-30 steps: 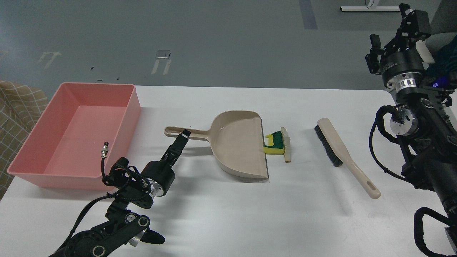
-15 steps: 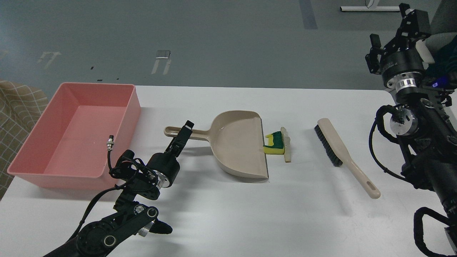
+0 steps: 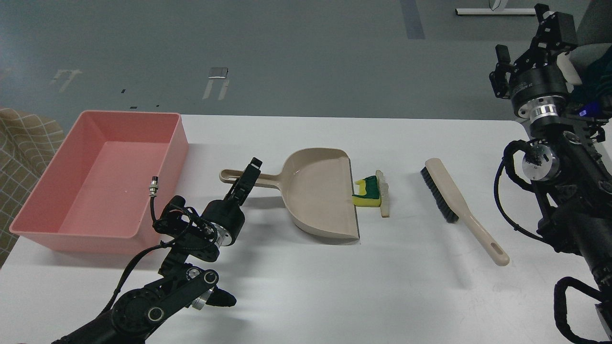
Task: Sweep and dump garbage into bin
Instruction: 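Grasp the beige dustpan handle with the left gripper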
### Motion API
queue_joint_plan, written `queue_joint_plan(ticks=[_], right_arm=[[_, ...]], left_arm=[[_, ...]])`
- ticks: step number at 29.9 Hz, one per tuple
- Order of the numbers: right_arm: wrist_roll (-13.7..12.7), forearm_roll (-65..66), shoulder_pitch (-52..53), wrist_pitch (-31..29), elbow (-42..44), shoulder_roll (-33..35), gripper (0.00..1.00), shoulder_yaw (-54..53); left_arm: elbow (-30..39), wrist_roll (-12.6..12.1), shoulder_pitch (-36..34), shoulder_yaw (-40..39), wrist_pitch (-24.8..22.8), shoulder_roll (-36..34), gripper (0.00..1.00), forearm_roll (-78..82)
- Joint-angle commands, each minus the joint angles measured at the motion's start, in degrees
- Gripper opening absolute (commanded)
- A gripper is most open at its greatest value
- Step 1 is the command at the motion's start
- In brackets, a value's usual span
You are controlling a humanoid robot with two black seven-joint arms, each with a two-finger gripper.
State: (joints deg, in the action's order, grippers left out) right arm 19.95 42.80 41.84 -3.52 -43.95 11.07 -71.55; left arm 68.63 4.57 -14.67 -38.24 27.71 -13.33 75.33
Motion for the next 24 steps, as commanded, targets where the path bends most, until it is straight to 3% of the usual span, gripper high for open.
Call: queue_joint_plan(ticks=[1,5,6,8,9,19,24], right_arm=[[0.0,0.0,0.0,0.0,0.0,0.0,1.0,0.0],[0.0,0.0,0.0,0.0,0.0,0.0,1.0,0.0],[0.0,0.0,0.0,0.0,0.0,0.0,1.0,0.0],[0.0,0.0,0.0,0.0,0.0,0.0,1.0,0.0],[0.0,0.0,0.0,0.0,0.0,0.0,1.0,0.0],[0.0,0.0,0.09,-0.61,-0.35,0.79,1.0,0.0],[-0.97,0.18,-1.93,-0.79,-4.74,6.58,1.0,4.91]], left_arm=[[-0.43,-0.09,-0.36,0.01,-0.02,-0.03,0.54,-0.01],[-0.95,-1.31,-0.71,0.01,-0.02,0.06,0.38,-0.01],[-1.39,-1.84,-0.98,0.1,-0.02,0.23,0.23,-0.01],[-1.83,-2.54,-1.33,0.1,-0.02,0.85,0.04,0.08],[-1.83,-2.81,-1.33,0.1,-0.11,0.85,0.0,0.08],[-1.83,-2.9,-1.42,0.1,-0.2,0.94,0.0,0.08],[-1.83,-2.9,-1.42,0.1,-0.2,0.94,0.0,0.08]])
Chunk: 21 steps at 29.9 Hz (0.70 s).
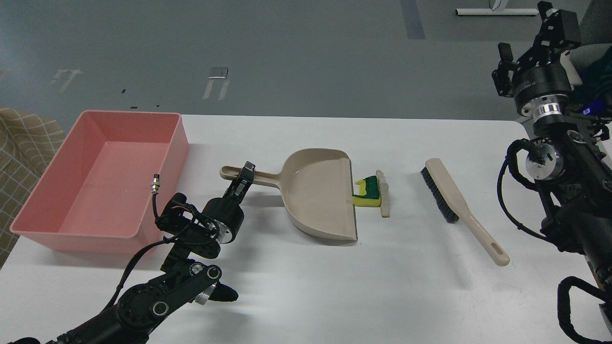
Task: Sweep and dump garbage into bin
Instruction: 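Grasp the beige dustpan handle with the left gripper, then move the right gripper down to the wooden brush handle and grasp it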
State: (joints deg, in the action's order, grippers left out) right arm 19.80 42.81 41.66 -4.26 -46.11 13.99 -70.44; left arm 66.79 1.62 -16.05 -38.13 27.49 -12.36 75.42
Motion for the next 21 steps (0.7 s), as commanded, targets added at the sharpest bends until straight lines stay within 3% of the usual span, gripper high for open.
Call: queue_joint_plan(ticks=[1,5,11,17,21], right_arm=[[-0.82,0.17,-2.28,-0.05,-3.45,5.07,1.0,5.82],[-0.82,0.44,-2.55,-0.05,-10.65,18.22,1.0,22.4],[-0.82,1.57,-2.02,-0.05,-17.25,31.77,1.0,39.38],[-1.26,10.61,-1.75,-0.14,-23.32,39.09,1.0,48.1],[-3.8,20.8,-1.75,-0.92,-29.72,43.65,1.0,50.57]], left_arm=[[0.0,0.05,-0.03,-0.02,0.02,-0.03,0.0,-0.01],[0.09,0.05,-0.47,-0.02,0.02,0.14,0.0,-0.01],[0.0,0.05,-0.39,-0.02,0.11,0.32,0.0,-0.01],[0.09,0.05,-0.56,0.07,0.11,1.02,0.0,0.08],[0.0,0.05,-0.56,0.07,0.11,1.02,0.0,0.08]])
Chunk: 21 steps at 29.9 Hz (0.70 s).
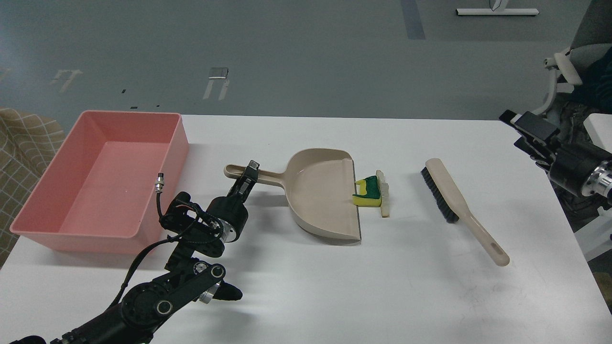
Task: Sweep and dump garbage into bin
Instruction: 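Move the right gripper down to the wooden brush handle and grasp it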
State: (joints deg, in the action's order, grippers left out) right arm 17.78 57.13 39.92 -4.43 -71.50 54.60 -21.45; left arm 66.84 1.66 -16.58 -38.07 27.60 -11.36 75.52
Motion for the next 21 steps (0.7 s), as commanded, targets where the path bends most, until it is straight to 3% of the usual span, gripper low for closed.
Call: queue_joint_plan(ticks=[1,6,14,21], right_arm=[[-2.65,8.77,-0.02,-2.32,-6.78,4.53,1.0,1.67],[-3.63,16.33,-0.11,-9.09,-10.58,6.66,1.0,1.68],[-4.77,28.91,-0.46,-12.62,-10.5,6.22,1.0,2.55],[-8.01,29.62,-0.19,-13.94,-10.76,4.2,1.0,2.55]], left_arm=[[0.04,0.01,-0.12,0.01,0.0,0.02,0.0,0.07],[0.04,0.01,-0.2,-0.08,0.0,0.11,0.0,0.07],[0.3,0.01,-0.47,-0.08,0.0,0.2,0.0,0.16],[0.57,0.09,-0.38,-0.08,0.09,0.2,0.0,0.16]])
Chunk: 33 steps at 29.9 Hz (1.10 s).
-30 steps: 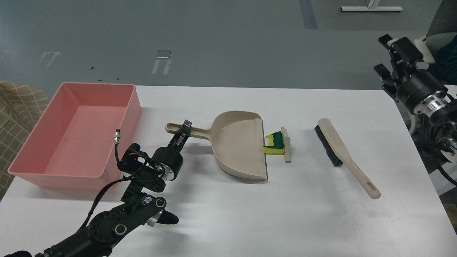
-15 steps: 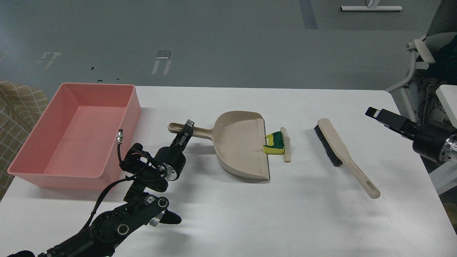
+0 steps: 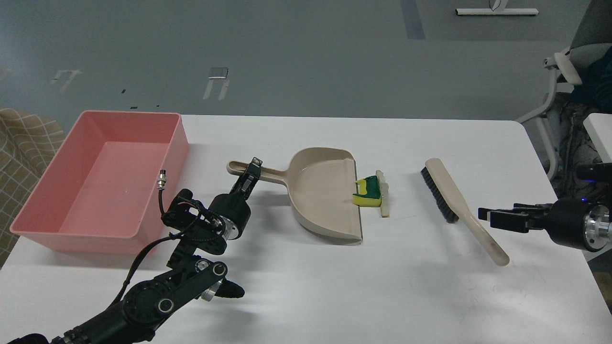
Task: Sweep and dump garbage into bin
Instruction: 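Move the right gripper down to the wooden brush handle and grasp it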
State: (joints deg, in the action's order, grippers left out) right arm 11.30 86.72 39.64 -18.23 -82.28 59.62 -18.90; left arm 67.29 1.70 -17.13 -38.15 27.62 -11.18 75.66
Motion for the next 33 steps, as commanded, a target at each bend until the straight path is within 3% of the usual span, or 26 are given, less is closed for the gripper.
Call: queue_joint_plan(ticks=[1,17,21,25,33], right_arm=[[-1.8,-0.14,0.09,-0.23,0.01,-1.08,1.0,0.0],[-3.03,0.12,-0.53,-2.16,-0.08,-4.6,0.97,1.32],[-3.21,0.21,-0.7,-2.16,-0.17,-4.69,0.92,1.75],[-3.38,0.3,-0.62,-2.08,-0.25,-4.69,0.78,2.9],[-4.09,0.47,-0.71,-2.08,-1.22,-4.6,0.64,3.07]], left_arm=[[0.21,0.06,0.17,0.0,0.07,0.02,0.0,0.02],[0.38,0.15,0.08,0.09,0.07,-0.07,0.0,-0.07],[0.38,0.06,0.08,0.0,0.07,-0.07,0.0,-0.07],[0.38,0.06,0.08,0.09,0.07,-0.07,0.0,-0.07],[0.38,0.06,-0.1,0.09,0.07,-0.07,0.0,-0.07]])
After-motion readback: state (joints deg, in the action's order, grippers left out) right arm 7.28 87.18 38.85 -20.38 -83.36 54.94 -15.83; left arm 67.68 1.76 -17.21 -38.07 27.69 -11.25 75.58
